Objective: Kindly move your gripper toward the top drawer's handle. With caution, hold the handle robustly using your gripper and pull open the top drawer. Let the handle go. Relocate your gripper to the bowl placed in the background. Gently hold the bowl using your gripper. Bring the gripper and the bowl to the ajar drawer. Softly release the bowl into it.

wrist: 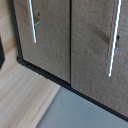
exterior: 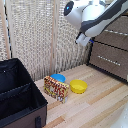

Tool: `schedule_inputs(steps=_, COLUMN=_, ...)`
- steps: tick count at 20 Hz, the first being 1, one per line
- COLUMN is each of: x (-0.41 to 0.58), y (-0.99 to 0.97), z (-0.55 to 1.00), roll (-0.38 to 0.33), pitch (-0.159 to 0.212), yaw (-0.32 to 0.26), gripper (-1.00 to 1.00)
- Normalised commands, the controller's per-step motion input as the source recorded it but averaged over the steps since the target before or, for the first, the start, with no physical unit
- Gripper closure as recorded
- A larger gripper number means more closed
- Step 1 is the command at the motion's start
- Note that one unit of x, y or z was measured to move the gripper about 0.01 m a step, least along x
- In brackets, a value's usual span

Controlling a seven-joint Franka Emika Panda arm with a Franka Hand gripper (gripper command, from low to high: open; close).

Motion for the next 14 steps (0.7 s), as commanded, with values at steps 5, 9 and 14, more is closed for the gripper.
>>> schedule_inputs(steps=5, x=0.000, y=-0.73, z=0.00, roll=-0.153, pitch=0.000, yaw=-0.006, gripper=-1.00)
schedule_inputs(steps=9, x=0.037, y=-0.72, z=0.00, roll=-0.148, pitch=0.000, yaw=0.007, gripper=-1.00)
schedule_inputs(steps=14, x=0.058, y=-0.65, z=0.10, roll=-0.109, pitch=0.000, yaw=0.015, gripper=-1.00)
